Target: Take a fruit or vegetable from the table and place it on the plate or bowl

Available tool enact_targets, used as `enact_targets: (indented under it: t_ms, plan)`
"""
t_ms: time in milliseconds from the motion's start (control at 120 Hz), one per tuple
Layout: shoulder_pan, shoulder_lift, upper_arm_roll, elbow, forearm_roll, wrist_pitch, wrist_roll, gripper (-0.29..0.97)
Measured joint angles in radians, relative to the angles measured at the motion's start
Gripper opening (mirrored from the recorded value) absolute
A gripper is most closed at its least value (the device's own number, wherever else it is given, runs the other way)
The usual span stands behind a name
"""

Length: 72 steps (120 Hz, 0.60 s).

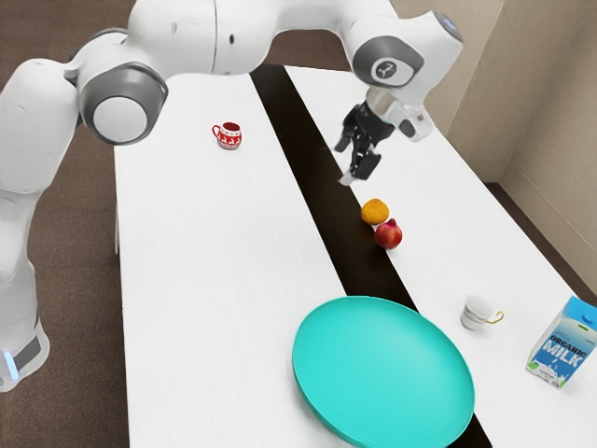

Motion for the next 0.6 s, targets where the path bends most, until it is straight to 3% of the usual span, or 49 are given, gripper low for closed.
enact_targets:
  t_ms: [150, 400, 600]
  plan:
    - [-0.001, 0.0, 0.007, -0.003, 0.005, 0.142, 0.021, 0.68]
    - [-0.003, -0.001, 0.007, -0.004, 0.023, 0.256, 0.032, 0.68]
    - [-0.013, -0.004, 0.007, -0.015, -0.057, 0.338, -0.145, 0.68]
